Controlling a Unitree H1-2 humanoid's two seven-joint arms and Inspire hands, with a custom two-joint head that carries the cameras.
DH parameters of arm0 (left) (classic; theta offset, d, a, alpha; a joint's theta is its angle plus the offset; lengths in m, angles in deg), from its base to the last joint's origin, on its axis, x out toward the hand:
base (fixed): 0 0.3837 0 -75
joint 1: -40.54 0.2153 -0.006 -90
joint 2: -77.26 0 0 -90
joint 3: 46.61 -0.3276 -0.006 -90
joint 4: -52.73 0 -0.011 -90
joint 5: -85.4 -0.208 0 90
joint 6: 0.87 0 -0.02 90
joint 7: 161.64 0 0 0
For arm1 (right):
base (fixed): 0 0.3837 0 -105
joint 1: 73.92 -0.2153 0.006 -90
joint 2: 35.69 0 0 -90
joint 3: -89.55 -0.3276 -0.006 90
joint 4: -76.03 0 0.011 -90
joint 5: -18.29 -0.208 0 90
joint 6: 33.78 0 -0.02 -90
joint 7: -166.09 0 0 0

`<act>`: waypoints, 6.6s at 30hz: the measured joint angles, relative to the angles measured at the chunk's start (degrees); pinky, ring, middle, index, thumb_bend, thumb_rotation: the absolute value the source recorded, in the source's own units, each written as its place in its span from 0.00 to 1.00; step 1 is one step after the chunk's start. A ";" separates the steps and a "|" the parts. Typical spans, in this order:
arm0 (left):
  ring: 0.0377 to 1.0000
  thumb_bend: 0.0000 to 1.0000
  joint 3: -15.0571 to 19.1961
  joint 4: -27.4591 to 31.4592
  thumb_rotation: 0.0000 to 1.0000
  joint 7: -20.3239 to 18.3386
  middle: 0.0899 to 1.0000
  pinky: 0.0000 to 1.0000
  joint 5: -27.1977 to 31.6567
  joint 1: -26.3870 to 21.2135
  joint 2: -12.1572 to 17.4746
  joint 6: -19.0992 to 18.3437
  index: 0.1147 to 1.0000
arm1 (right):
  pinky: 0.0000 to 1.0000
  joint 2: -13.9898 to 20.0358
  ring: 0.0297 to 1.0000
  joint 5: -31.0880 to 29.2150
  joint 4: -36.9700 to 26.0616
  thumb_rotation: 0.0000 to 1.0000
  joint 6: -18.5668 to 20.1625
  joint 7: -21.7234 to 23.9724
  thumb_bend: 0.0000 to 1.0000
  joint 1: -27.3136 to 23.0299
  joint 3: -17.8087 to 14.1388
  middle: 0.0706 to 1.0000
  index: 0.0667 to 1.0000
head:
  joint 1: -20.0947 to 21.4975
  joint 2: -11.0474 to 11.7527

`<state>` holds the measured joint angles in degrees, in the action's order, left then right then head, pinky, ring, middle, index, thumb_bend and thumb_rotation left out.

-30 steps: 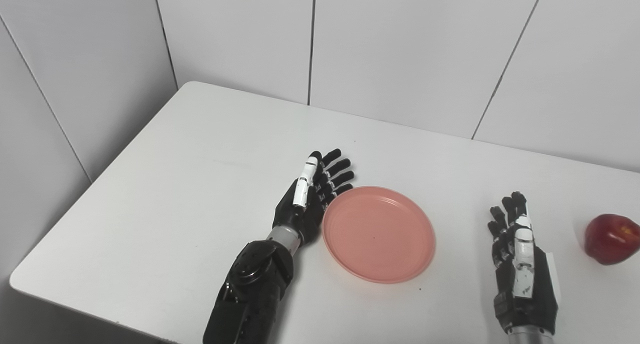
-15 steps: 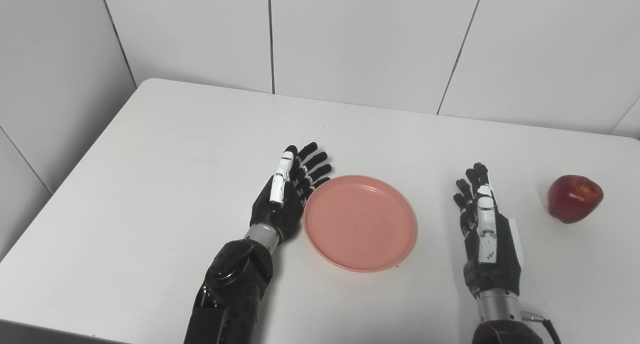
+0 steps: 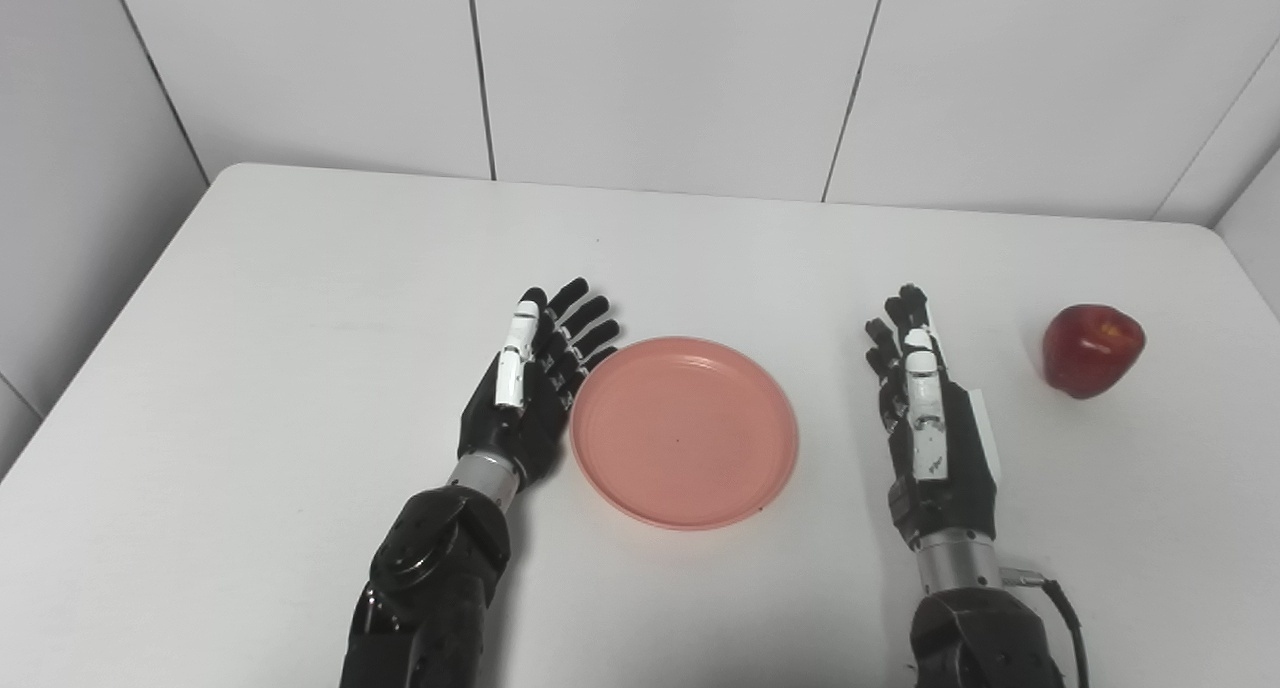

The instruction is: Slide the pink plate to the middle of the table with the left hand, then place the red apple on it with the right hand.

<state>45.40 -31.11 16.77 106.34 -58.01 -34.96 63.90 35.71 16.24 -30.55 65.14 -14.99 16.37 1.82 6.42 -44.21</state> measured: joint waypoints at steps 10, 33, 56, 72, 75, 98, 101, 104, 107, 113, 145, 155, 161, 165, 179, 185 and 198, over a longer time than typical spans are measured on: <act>0.87 0.38 2.10 -1.89 1.00 -2.66 0.87 0.88 0.51 0.31 1.10 4.30 0.86 | 0.87 2.67 0.89 7.58 -2.47 0.94 1.54 -0.72 0.51 -3.25 -0.17 0.92 0.92 | 8.52 0.70; 0.88 0.39 4.92 -8.58 1.00 -9.22 0.89 0.90 3.80 -0.83 4.48 11.26 0.88 | 0.77 8.81 0.81 31.02 -8.41 0.46 8.37 -1.89 0.87 -9.70 -3.27 0.81 0.81 | 19.86 4.66; 0.89 0.41 5.97 -12.78 1.00 -11.43 0.90 0.91 6.82 -2.35 6.11 14.78 0.89 | 0.73 18.84 0.87 41.58 -6.98 0.39 13.52 -1.03 0.93 -12.75 -10.07 0.94 0.90 | 22.76 5.80; 0.88 0.40 6.05 -12.83 1.00 -11.38 0.88 0.90 7.49 -2.35 6.18 14.78 0.88 | 0.80 22.96 0.91 40.86 0.46 0.37 15.63 0.58 0.92 -11.85 -12.34 0.96 0.93 | 22.33 5.63; 0.87 0.40 6.07 -12.83 1.00 -11.34 0.88 0.90 7.51 -2.35 6.18 14.78 0.87 | 0.78 22.96 0.90 39.99 2.15 0.37 15.62 0.05 0.93 -11.87 -12.55 0.96 0.93 | 22.24 5.62; 0.88 0.39 6.05 -11.48 1.00 -10.52 0.88 0.90 7.56 -1.63 6.18 14.18 0.88 | 0.73 25.99 0.88 39.38 13.86 0.51 15.63 -0.83 1.00 -13.55 -10.36 0.94 0.91 | 21.09 5.10; 0.87 0.39 6.09 -11.50 1.00 -10.52 0.88 0.88 7.97 -1.63 6.19 14.16 0.87 | 0.70 25.99 0.86 38.78 14.25 0.51 15.63 -0.83 1.00 -13.78 -9.94 0.94 0.91 | 21.18 4.92; 0.87 0.39 6.06 -11.59 1.00 -10.53 0.88 0.88 7.99 -1.64 6.23 14.16 0.87 | 0.69 26.00 0.85 38.12 15.68 0.51 15.62 -0.84 1.00 -14.40 -9.76 0.93 0.91 | 21.18 4.92; 0.86 0.39 6.05 -11.58 1.00 -10.53 0.87 0.88 7.98 -1.65 6.25 14.16 0.87 | 0.68 26.02 0.85 37.35 16.02 0.51 15.61 -0.89 1.00 -14.62 -9.57 0.93 0.91 | 21.27 4.83; 0.85 0.39 6.02 -11.37 1.00 -10.06 0.86 0.86 7.92 -1.64 6.22 14.11 0.86 | 0.71 26.05 0.88 36.82 16.07 0.51 15.64 -0.88 1.00 -14.71 -8.70 0.95 0.93 | 21.18 4.66; 0.86 0.39 5.79 -10.72 1.00 -9.87 0.88 0.88 7.84 -1.49 6.25 13.14 0.86 | 0.74 28.13 0.89 35.19 18.83 0.48 17.34 0.68 1.00 -16.77 -4.93 0.95 0.92 | 20.39 4.39; 0.86 0.39 5.66 -10.07 1.00 -9.72 0.87 0.88 7.52 -1.15 6.23 12.78 0.86 | 0.74 28.65 0.87 34.67 21.99 0.46 17.34 0.48 1.00 -17.26 -4.69 0.93 0.90 | 20.13 4.31; 0.87 0.39 5.67 -9.99 1.00 -9.72 0.88 0.88 7.48 -1.10 6.23 12.76 0.87 | 0.75 28.65 0.87 34.45 22.72 0.43 17.30 0.20 1.00 -17.60 -4.50 0.92 0.89 | 20.13 4.31; 0.87 0.39 5.68 -9.96 1.00 -9.73 0.88 0.88 7.50 -1.08 6.22 12.75 0.86 | 0.75 28.68 0.86 34.31 23.70 0.43 17.29 0.14 1.00 -18.12 -4.18 0.90 0.88 | 20.13 4.22; 0.86 0.39 5.65 -9.63 1.00 -9.71 0.87 0.88 7.46 -0.90 6.23 12.47 0.86 | 0.61 28.30 0.71 29.94 26.22 0.25 13.99 -2.28 0.97 -19.15 -5.27 0.74 0.75 | 19.95 4.13; 0.86 0.39 5.64 -9.48 1.00 -9.70 0.88 0.88 7.49 -0.85 6.21 12.40 0.87 | 0.50 27.91 0.56 29.46 28.22 0.15 11.10 -4.42 0.85 -19.48 -5.21 0.59 0.62 | 19.95 4.13; 0.86 0.39 5.54 -9.11 1.00 -8.95 0.87 0.88 7.48 -0.78 6.19 12.13 0.87 | 0.38 27.89 0.44 28.52 32.13 0.13 6.48 -8.52 0.52 -20.54 -5.04 0.46 0.45 | 19.78 4.04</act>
<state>50.94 -40.22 7.82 113.82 -58.79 -28.77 76.04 63.60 44.76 1.58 71.62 -23.51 -4.16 -3.21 26.19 -40.17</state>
